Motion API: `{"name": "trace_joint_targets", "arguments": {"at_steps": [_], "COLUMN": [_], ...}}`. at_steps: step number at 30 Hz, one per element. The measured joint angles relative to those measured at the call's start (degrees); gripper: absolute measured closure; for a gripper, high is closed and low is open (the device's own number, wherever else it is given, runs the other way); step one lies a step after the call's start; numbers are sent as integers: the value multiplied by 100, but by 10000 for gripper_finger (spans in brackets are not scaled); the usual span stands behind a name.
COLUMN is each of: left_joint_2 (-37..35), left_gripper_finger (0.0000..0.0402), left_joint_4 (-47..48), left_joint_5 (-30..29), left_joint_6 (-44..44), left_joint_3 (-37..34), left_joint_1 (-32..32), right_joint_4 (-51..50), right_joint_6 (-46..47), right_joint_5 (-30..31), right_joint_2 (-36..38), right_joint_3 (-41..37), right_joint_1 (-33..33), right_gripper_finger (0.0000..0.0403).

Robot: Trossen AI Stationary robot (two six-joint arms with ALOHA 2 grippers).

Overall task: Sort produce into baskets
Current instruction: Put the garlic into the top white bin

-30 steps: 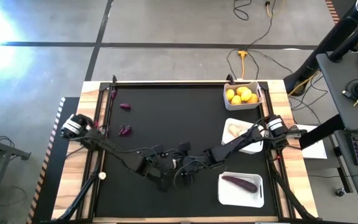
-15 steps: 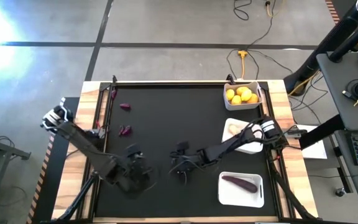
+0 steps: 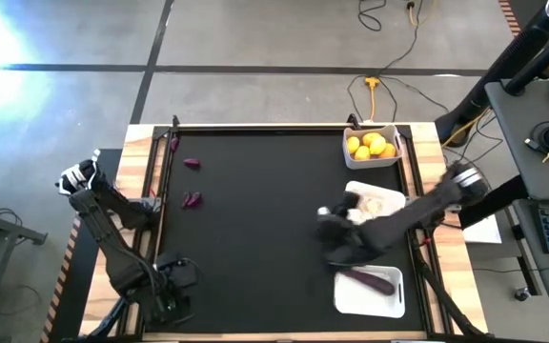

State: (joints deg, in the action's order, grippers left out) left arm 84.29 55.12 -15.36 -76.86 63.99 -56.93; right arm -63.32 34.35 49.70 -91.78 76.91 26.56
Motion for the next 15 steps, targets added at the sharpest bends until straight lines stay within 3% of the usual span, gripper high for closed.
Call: {"name": "trace_joint_targets", "arguments": {"at_steps": [4, 8, 11, 15], "left_joint_2": [0, 0, 0, 0], "left_gripper_finger": [168, 170, 170, 170], "left_joint_4": [-4, 11, 28, 31], "left_joint_5": [173, 288, 291, 360], "left_joint_6": [-535, -676, -565, -532], "left_joint_3": [-181, -391, -508, -688], "left_joint_1": [-161, -158, -99, 74], "right_joint_4": [-522, -544, -542, -412], "right_joint_6": [1476, 2353, 2864, 3384], "right_joint_5": [633, 712, 473, -319], "right_joint_2": [915, 1773, 2311, 2926], "right_joint_3": [-824, -1805, -2509, -3262], "right_joint_1": [409, 481, 369, 94], "right_gripper_finger": [260, 265, 272, 274]}}
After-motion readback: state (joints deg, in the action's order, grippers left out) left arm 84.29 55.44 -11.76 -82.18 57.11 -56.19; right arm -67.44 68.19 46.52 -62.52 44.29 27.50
